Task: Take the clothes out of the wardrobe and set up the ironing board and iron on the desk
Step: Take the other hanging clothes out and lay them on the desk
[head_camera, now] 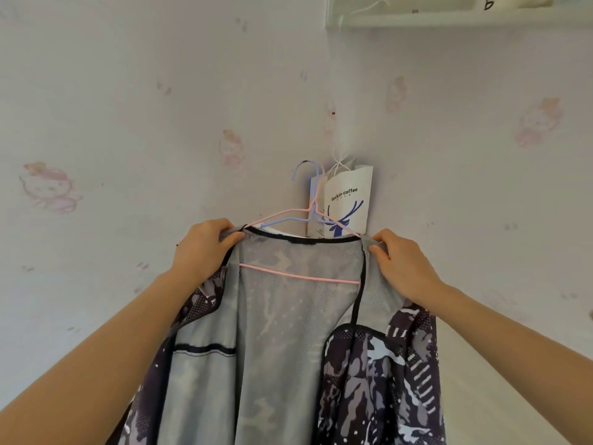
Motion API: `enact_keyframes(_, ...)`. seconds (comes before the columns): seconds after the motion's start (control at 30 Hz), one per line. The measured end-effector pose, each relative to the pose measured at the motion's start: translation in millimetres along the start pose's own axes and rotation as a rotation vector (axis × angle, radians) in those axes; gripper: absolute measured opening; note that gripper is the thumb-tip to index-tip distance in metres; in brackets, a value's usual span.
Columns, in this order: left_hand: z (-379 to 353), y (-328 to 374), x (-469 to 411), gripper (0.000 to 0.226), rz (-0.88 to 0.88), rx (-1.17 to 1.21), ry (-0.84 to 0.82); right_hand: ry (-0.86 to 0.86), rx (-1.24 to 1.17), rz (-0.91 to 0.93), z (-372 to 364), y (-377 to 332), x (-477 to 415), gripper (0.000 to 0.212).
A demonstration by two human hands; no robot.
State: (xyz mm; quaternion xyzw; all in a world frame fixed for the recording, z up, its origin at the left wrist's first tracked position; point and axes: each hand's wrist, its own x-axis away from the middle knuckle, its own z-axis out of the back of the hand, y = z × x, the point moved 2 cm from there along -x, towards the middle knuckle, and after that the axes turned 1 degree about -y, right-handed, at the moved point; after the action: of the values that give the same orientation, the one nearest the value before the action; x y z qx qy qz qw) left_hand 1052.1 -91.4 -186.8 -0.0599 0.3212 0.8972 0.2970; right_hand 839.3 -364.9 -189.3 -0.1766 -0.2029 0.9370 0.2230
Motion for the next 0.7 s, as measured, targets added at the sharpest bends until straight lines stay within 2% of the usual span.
enact_keyframes(0.2,-82.5,-49.4,-38.6,0.025,0.078,-0.025,-0.122,-0.123,0.030,-0.096,-81.7,48.2,-48.7,0.021)
enact_keyframes(0.5,-207.0,-123.0,-72.1,0.022,0.139,-0.027,-0.343,-0.245,0.036,-0.221,-195.3,116.2,-79.1,0.015)
enact_keyframes(0.7,-246.3,-139.1,-104.8,0.027,0.131,-0.046,-0.357,-0.257,0.030,-0.262,-223.2,140.6,-117.0,0.019)
